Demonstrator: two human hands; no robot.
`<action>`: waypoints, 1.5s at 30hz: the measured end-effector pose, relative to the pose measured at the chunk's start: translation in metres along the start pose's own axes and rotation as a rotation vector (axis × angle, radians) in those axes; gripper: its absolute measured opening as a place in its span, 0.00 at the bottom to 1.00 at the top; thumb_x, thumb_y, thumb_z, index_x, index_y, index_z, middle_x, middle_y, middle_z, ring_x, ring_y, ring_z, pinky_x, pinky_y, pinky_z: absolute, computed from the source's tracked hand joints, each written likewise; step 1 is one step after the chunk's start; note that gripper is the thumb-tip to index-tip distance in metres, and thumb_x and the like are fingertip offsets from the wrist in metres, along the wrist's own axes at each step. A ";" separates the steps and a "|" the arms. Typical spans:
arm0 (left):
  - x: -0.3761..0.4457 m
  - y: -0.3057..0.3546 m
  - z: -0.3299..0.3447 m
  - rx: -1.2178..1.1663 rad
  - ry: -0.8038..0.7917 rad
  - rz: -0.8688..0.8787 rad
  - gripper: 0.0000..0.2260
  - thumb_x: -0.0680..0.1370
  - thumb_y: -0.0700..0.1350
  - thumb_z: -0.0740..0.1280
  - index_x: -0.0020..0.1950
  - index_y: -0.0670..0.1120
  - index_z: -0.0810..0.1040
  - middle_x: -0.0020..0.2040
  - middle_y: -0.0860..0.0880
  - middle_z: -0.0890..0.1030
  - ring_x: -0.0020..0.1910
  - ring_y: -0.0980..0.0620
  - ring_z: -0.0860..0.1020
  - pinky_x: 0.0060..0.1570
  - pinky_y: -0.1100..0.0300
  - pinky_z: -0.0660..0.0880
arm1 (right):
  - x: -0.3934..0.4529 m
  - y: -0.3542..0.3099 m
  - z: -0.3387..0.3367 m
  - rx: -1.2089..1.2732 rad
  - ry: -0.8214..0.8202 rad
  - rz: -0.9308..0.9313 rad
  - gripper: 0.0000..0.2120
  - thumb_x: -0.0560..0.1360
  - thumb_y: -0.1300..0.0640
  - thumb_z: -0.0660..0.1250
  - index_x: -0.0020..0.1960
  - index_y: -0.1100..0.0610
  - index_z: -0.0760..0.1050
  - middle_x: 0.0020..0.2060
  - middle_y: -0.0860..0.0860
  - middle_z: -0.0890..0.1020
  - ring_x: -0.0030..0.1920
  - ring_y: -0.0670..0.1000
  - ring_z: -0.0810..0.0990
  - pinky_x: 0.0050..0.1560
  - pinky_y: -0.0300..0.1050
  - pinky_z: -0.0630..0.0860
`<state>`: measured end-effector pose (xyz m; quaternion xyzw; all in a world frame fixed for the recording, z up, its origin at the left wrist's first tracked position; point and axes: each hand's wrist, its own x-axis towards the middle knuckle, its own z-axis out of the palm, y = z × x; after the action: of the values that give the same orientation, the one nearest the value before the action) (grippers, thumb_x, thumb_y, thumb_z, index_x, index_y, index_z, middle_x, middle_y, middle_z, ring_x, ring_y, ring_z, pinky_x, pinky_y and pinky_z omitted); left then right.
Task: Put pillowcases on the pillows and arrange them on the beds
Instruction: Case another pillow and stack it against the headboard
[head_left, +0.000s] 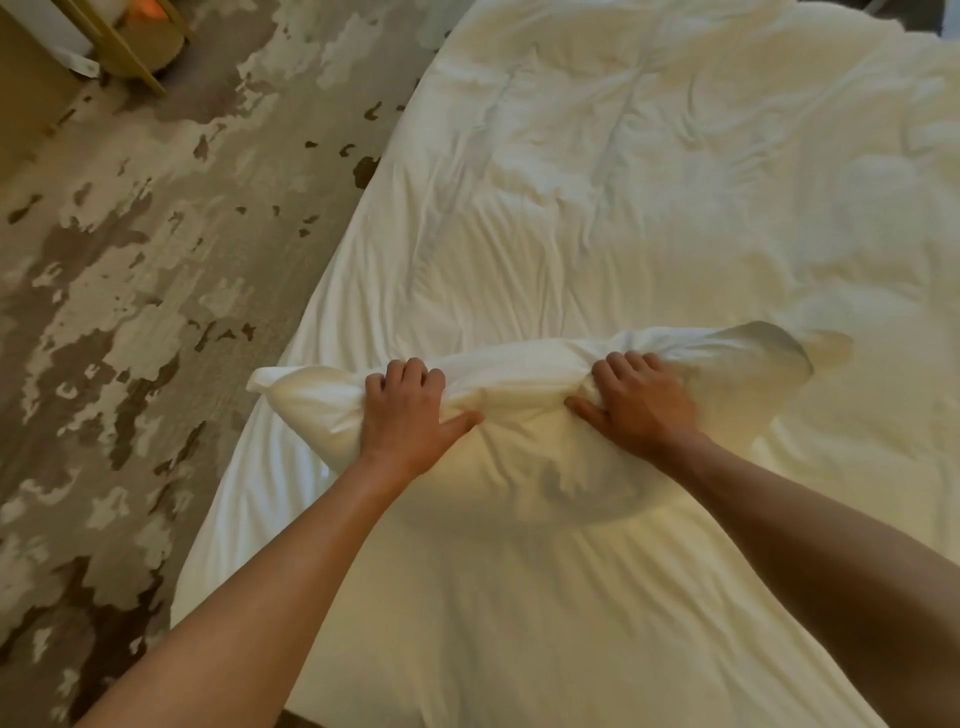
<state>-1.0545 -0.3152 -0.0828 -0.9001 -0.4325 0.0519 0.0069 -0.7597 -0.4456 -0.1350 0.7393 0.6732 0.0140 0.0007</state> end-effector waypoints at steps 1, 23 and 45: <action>-0.007 0.004 -0.001 0.017 0.023 0.031 0.30 0.74 0.74 0.58 0.53 0.48 0.77 0.51 0.48 0.77 0.53 0.45 0.74 0.59 0.45 0.68 | -0.011 0.000 -0.002 0.009 0.002 -0.007 0.28 0.83 0.31 0.51 0.50 0.55 0.73 0.44 0.53 0.81 0.44 0.58 0.79 0.51 0.54 0.72; -0.186 0.124 -0.143 -0.214 -0.122 0.204 0.22 0.74 0.70 0.65 0.46 0.53 0.65 0.33 0.55 0.70 0.33 0.50 0.72 0.32 0.56 0.64 | -0.281 0.015 -0.170 0.433 0.008 0.252 0.21 0.80 0.38 0.65 0.38 0.53 0.70 0.28 0.48 0.76 0.33 0.58 0.79 0.33 0.48 0.68; -0.290 0.213 -0.085 -0.308 -0.125 0.557 0.11 0.85 0.51 0.58 0.49 0.47 0.75 0.42 0.49 0.80 0.39 0.45 0.79 0.36 0.53 0.71 | -0.537 -0.032 -0.159 0.237 -0.086 0.808 0.08 0.78 0.46 0.72 0.44 0.50 0.84 0.39 0.45 0.75 0.41 0.55 0.81 0.34 0.44 0.65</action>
<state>-1.0599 -0.6719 0.0144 -0.9694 -0.1720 0.0408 -0.1702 -0.8446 -0.9802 0.0132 0.9387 0.3254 -0.0954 -0.0618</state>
